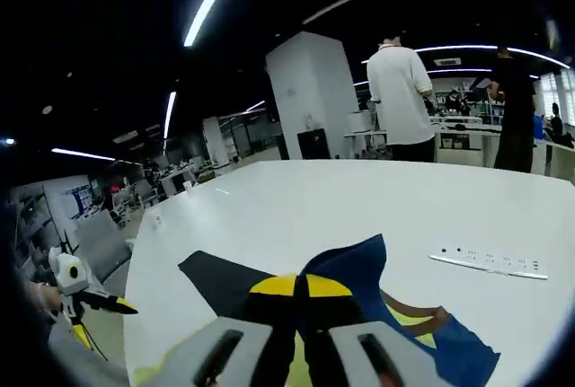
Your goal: Fold the garment on the visible template until the final outline fits inside the template.
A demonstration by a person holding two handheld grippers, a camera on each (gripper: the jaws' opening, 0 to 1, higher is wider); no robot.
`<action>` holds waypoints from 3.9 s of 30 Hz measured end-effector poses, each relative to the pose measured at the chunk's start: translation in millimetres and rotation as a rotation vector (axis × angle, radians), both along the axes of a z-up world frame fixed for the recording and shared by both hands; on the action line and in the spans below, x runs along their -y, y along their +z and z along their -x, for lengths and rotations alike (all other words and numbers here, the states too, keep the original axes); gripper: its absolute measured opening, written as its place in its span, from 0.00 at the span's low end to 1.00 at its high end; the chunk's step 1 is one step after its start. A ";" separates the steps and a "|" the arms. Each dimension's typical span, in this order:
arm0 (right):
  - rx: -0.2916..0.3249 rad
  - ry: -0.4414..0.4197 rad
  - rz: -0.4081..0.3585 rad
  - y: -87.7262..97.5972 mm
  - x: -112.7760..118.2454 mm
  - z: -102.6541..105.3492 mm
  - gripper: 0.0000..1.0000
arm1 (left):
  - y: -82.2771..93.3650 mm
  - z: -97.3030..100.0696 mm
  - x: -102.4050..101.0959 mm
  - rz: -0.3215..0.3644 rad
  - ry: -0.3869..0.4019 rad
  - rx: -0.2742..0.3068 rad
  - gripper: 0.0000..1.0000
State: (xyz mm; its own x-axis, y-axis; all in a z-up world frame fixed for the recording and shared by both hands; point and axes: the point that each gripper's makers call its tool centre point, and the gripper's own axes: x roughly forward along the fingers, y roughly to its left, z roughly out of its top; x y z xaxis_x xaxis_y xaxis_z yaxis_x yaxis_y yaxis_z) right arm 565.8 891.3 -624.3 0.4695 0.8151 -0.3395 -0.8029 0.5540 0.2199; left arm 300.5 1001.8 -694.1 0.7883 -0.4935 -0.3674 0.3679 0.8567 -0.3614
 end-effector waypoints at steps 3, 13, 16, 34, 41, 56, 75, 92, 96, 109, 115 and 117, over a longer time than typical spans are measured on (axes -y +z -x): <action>-0.024 0.031 0.025 -15.4 -12.3 3.7 0.00 | -0.8 0.7 0.7 0.003 0.005 -0.002 0.89; -0.103 0.086 0.123 -75.7 -32.4 10.7 0.00 | -2.8 4.2 -1.5 0.015 0.032 -0.006 0.89; -0.119 0.104 0.169 -93.1 -35.4 15.5 0.00 | -2.4 4.6 -3.2 0.018 0.044 -0.005 0.89; -0.155 0.148 0.195 -117.0 -40.5 37.5 0.11 | -2.9 1.5 -7.4 -0.069 -0.007 -0.003 0.89; -0.174 0.209 0.160 -103.6 -23.3 46.0 0.33 | -2.8 -1.6 -5.8 -0.078 -0.036 0.001 0.89; -0.268 0.163 0.114 -81.4 49.7 43.5 0.76 | -5.4 -9.1 -2.3 -0.089 -0.107 0.004 0.89; -0.314 -0.046 0.121 -76.6 150.7 21.6 0.69 | -4.7 -7.1 7.4 -0.087 -0.136 -0.007 0.88; -0.576 -0.398 -0.054 -120.2 218.4 16.2 0.35 | -13.3 -6.1 19.6 -0.081 -0.152 -0.026 0.87; -0.628 -0.431 -0.090 -129.3 223.5 20.4 0.26 | -14.2 -7.1 18.9 -0.079 -0.151 -0.028 0.87; -0.675 -0.445 -0.128 -137.9 217.1 23.5 0.10 | -17.6 -6.6 17.5 -0.079 -0.149 -0.039 0.86; -0.640 -0.441 -0.133 -137.6 217.4 21.5 0.00 | -21.7 -5.4 16.6 -0.080 -0.147 -0.045 0.86; -0.620 -0.447 -0.103 -137.9 221.3 21.4 0.00 | -22.8 -4.9 16.6 -0.078 -0.145 -0.048 0.86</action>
State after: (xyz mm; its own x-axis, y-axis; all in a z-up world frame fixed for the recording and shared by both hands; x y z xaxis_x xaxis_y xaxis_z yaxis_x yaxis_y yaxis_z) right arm 544.4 670.0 -762.2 0.5103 0.6347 -0.5802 -0.2210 0.7489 0.6248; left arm 305.3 985.2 -716.8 0.6920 -0.5689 -0.4445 0.4733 0.8224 -0.3157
